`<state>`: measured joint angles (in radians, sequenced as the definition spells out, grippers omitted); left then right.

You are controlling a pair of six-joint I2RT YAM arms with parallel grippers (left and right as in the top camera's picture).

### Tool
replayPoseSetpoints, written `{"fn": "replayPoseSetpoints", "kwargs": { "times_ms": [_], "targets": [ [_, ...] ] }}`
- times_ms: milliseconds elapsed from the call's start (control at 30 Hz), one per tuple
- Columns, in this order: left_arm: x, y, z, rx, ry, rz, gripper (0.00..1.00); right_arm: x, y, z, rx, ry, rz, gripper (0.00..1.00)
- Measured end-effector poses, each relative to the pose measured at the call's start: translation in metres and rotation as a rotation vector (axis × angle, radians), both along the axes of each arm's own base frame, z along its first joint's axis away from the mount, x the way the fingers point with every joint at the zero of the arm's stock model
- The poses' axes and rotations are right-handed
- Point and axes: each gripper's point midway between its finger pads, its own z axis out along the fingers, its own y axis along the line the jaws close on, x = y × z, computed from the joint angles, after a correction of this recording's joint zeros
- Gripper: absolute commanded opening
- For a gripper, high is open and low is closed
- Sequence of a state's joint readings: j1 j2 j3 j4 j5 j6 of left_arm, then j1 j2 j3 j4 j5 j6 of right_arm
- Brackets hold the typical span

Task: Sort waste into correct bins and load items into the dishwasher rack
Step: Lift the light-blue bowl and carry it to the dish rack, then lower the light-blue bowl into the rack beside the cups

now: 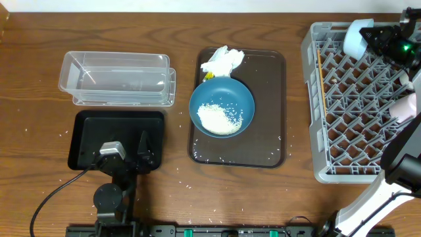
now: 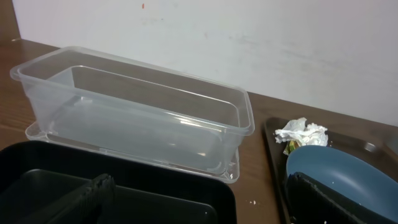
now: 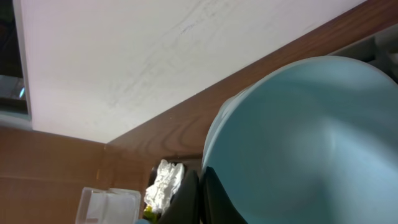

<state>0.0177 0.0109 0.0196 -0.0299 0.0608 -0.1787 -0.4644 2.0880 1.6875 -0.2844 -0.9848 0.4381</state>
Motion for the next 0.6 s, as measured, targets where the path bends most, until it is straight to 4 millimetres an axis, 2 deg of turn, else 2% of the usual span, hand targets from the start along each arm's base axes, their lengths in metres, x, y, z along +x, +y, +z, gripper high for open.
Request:
{"fn": "replayPoseSetpoints", "kwargs": {
  "times_ms": [300,600],
  "targets": [
    [0.000,0.000,0.000,0.000,0.000,0.000,0.91,-0.009,-0.025,0.006,0.026,-0.024,-0.022,0.01],
    [0.000,0.000,0.000,0.000,0.000,0.000,0.91,-0.010,-0.020,0.012,0.043,-0.053,0.016,0.01]
  ]
}}
